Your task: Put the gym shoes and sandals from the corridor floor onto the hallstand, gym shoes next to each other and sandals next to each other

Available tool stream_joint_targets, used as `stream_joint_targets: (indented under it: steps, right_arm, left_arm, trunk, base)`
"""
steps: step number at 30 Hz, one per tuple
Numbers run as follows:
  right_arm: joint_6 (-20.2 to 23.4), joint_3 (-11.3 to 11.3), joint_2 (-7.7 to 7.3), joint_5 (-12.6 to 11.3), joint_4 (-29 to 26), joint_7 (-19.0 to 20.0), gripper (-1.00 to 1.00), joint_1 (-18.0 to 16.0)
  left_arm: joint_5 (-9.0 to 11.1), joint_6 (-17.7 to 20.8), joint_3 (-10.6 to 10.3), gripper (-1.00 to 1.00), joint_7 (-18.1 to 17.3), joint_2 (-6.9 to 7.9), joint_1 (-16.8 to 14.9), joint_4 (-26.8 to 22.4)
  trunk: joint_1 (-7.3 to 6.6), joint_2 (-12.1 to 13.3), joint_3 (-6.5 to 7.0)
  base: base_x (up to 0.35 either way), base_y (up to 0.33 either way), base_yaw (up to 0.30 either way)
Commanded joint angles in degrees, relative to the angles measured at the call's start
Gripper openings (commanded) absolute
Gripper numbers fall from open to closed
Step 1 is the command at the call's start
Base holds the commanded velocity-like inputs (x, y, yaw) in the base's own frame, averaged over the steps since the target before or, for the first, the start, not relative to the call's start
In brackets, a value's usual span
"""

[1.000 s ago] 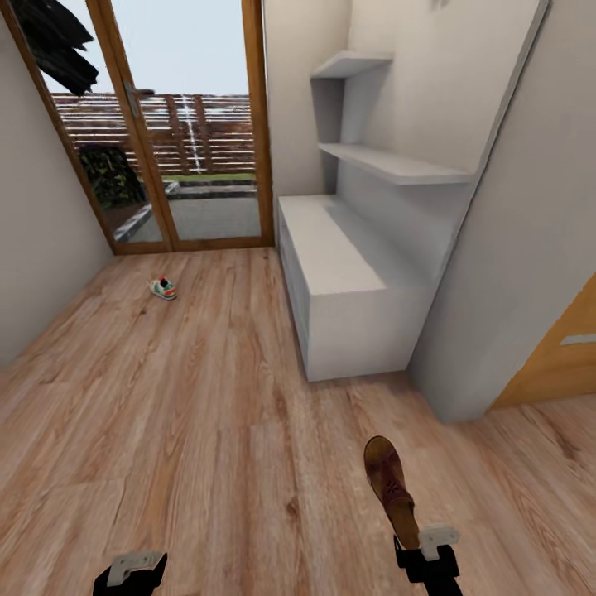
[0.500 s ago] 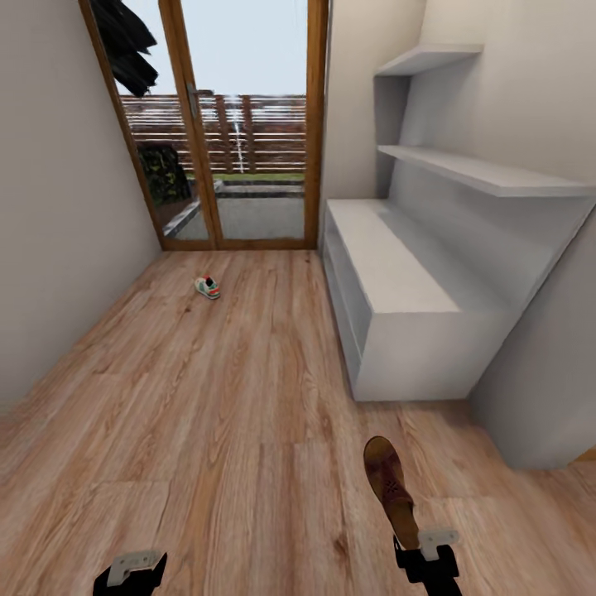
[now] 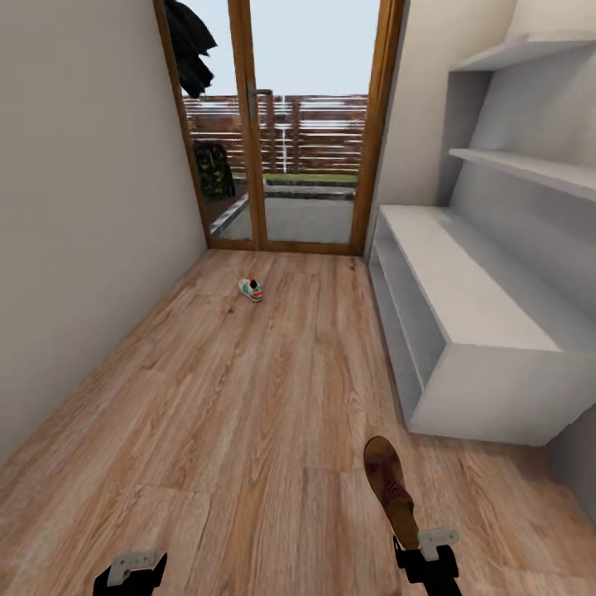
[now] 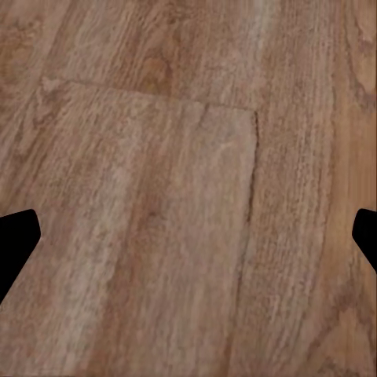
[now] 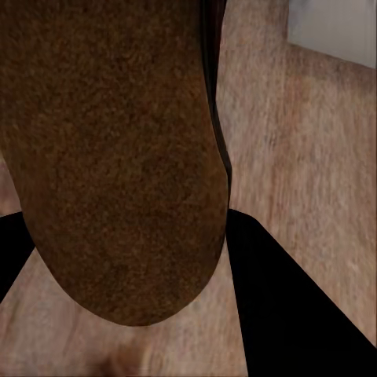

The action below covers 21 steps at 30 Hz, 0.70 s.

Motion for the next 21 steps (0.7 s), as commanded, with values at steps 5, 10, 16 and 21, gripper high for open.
stream_joint_targets:
  steps: [5, 10, 16, 21]
  right_arm:
    - [-0.18, -0.22, -0.01, 0.42, 0.07, -0.27, -1.00, 0.01]
    - [-0.18, -0.22, -0.01, 0.41, 0.07, -0.28, -1.00, 0.00]
    - [-0.18, -0.22, -0.01, 0.41, 0.07, -0.27, -1.00, 0.01]
    - [-0.18, -0.22, -0.03, 0.48, 0.07, -0.08, -1.00, 0.01]
  left_arm:
    - [0.14, -0.09, 0.40, 1.00, -0.54, -0.03, -0.05, 0.09]
    - [0.14, -0.11, 0.40, 1.00, -0.57, -0.03, -0.05, 0.11]
    - [0.11, -0.12, 0.40, 1.00, -0.56, -0.05, -0.05, 0.10]
    - [0.07, -0.12, 0.40, 1.00, -0.57, -0.08, -0.05, 0.11]
  trunk:
    - [0.02, -0.02, -0.04]
    - [0.02, -0.02, -0.04]
    - [0.02, -0.02, -0.04]
    - [0.02, -0.02, -0.04]
  base:
    - [0.302, 0.140, 0.278]
    - [0.318, 0.088, 0.277]
    - [0.333, 0.017, 0.123]
    - [0.338, 0.003, 0.019]
